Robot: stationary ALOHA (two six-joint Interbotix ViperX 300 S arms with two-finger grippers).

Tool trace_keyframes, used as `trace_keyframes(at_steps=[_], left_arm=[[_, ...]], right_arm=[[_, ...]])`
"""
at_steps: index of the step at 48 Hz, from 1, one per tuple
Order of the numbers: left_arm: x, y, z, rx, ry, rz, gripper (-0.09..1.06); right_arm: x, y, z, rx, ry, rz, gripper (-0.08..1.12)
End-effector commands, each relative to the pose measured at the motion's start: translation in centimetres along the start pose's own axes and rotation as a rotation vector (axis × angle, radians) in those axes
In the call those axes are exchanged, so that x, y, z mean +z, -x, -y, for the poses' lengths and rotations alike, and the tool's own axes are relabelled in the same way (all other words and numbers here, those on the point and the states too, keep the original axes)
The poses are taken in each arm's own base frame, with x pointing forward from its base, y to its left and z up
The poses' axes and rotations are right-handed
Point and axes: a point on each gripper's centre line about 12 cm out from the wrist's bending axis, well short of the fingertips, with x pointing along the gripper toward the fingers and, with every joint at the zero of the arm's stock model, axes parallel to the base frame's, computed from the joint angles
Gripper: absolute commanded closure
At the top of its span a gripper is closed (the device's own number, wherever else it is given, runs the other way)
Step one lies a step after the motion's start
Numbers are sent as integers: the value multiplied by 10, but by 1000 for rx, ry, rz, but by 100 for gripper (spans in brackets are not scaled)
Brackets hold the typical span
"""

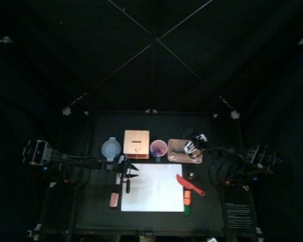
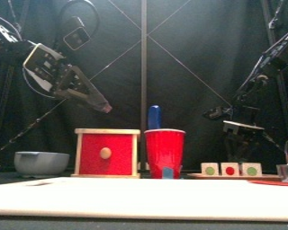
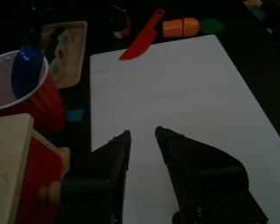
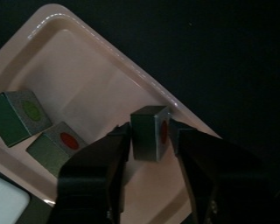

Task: Place sushi on board then cut the sushi with the knife then place the pieces on the plate
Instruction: Place the 4 sushi pieces on the plate

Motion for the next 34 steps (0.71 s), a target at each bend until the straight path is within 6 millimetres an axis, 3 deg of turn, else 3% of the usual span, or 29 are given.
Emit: trace_keyframes(at_steps=[1, 8, 16, 26, 34], left_arm=[[7, 1, -2, 7, 2, 25, 25], [9, 3, -3, 8, -1, 33, 25], [13, 7, -3, 11, 1, 50, 25], [17, 15, -3, 13, 5, 73, 25], [15, 18, -3, 16, 13, 73, 25]], right_arm=[[9, 9, -1, 9, -12, 37, 17], [17, 28, -3, 13, -4, 86, 16], [22, 58, -20, 78, 48, 182, 17], [13, 94, -62, 233, 180, 288, 17], [-2, 105, -96, 353, 305, 330, 17]])
